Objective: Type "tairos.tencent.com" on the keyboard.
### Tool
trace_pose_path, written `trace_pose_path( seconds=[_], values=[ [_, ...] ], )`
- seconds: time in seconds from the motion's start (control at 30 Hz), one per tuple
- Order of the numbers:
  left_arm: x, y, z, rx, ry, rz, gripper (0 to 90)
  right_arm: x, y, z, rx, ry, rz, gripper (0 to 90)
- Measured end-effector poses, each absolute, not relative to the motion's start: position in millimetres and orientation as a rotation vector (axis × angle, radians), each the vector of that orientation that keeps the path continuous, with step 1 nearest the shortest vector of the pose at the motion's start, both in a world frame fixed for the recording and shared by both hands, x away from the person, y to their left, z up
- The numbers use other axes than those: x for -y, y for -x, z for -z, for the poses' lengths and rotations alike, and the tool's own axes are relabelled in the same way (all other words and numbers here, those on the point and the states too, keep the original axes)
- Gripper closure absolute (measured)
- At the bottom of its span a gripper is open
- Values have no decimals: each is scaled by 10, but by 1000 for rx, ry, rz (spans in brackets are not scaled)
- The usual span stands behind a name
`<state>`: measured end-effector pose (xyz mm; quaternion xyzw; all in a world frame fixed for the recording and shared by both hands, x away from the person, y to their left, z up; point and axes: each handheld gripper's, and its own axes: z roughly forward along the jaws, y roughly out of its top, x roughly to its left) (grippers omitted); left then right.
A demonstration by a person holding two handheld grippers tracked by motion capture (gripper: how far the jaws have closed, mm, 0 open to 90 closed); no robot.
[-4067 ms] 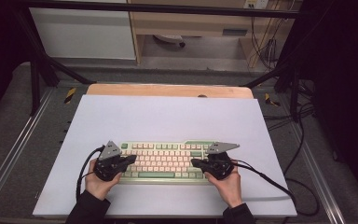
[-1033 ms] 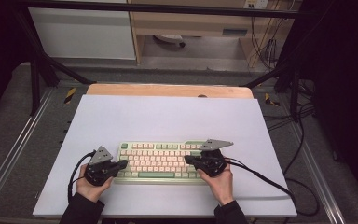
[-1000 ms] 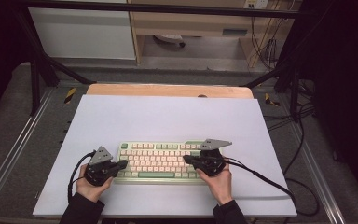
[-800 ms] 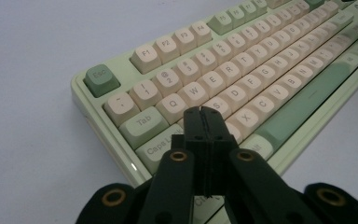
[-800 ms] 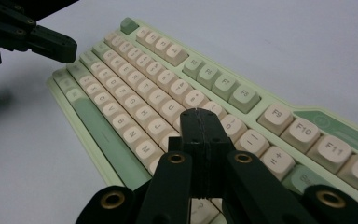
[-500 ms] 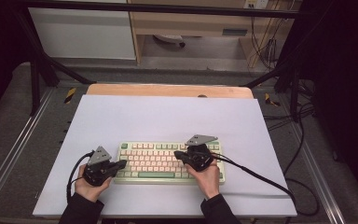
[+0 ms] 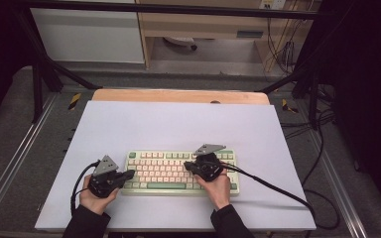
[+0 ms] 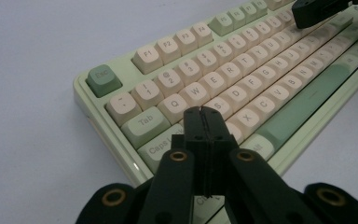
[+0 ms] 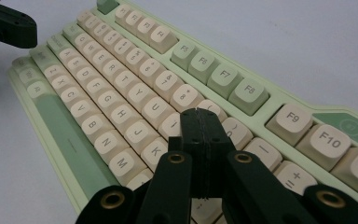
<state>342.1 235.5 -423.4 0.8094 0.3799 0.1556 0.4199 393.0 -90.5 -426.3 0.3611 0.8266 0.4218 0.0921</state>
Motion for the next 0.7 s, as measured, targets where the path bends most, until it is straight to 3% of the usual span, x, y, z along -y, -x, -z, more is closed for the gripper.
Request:
trace_pose_path(
  seconds=[0.7],
  values=[
    [-2359,-3423,4235,-954,-2027,-391,900,900,-3916,4271,-2466,-1052,-1275,900]
  ],
)
